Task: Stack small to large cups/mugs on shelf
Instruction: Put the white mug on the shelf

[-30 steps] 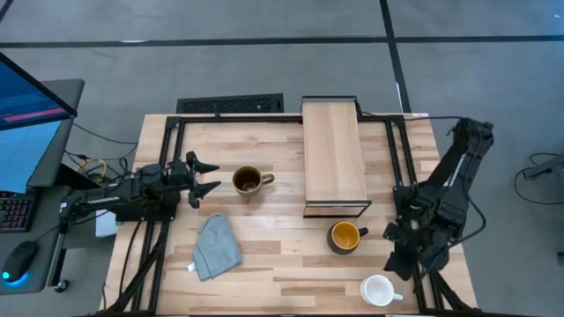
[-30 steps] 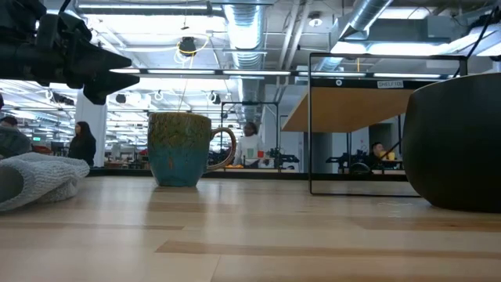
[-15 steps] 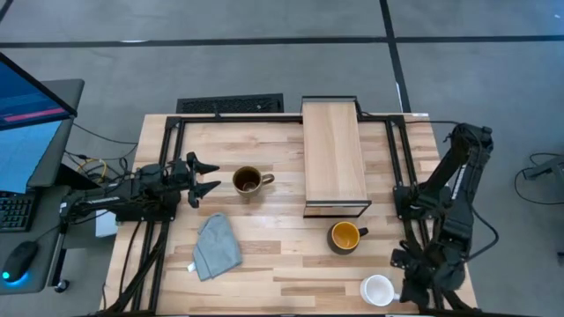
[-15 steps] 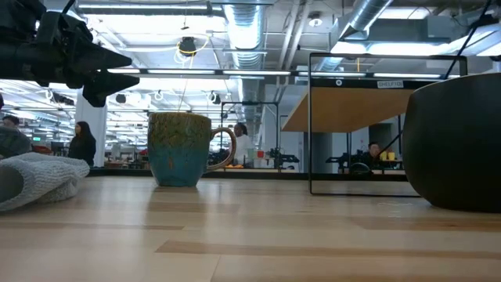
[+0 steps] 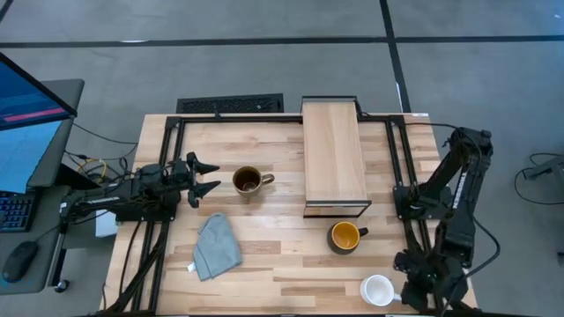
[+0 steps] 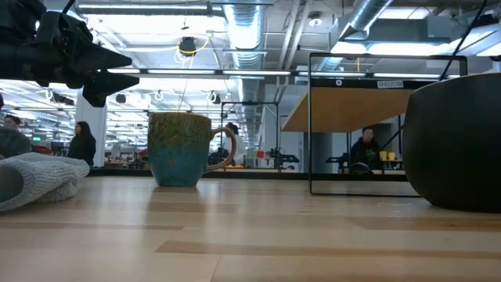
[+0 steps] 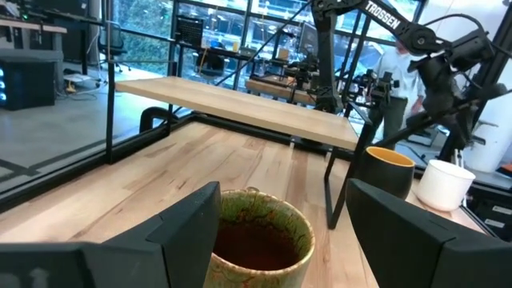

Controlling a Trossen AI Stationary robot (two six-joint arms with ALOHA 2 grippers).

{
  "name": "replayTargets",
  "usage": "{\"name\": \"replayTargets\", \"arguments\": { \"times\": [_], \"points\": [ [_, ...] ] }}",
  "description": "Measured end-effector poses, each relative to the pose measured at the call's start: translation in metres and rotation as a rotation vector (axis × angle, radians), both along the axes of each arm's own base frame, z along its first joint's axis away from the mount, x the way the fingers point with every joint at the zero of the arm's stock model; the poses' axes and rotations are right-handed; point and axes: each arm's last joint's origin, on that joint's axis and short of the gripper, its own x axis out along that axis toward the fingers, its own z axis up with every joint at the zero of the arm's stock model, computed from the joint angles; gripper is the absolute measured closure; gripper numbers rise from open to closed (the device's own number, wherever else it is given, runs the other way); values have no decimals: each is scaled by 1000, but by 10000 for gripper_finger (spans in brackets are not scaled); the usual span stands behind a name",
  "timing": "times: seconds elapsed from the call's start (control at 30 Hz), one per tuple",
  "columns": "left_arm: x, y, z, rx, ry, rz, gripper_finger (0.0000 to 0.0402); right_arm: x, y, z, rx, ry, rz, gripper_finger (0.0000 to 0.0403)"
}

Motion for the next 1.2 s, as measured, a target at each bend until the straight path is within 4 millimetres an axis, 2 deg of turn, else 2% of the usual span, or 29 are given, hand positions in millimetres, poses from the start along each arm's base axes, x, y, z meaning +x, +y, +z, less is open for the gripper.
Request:
{"name": "replayTargets", "arguments": {
  "times": [0.2,0.43,0.53,0.77,0.87,1.03,1.2],
  "points": [
    [0,0,0,0,0,0,141,1,-9,-8,-70,144,-96,341],
    [0,0,0,0,0,0,141,2,-10,-9,-92,117,-61,334],
    [0,0,0,-14,-3,-1,141,4,-11,-9,-96,106,-54,312],
    [0,0,0,-12,-3,0,141,12,-13,-8,-108,71,-41,228],
    [0,0,0,-11,-2,-1,141,15,-14,-8,-101,67,-56,204],
    [0,0,0,-11,-3,-1,141,22,-17,-8,-140,3,11,182],
    [0,0,0,-10,-2,-1,141,31,-23,-10,-175,-2,-5,180]
  ]
}}
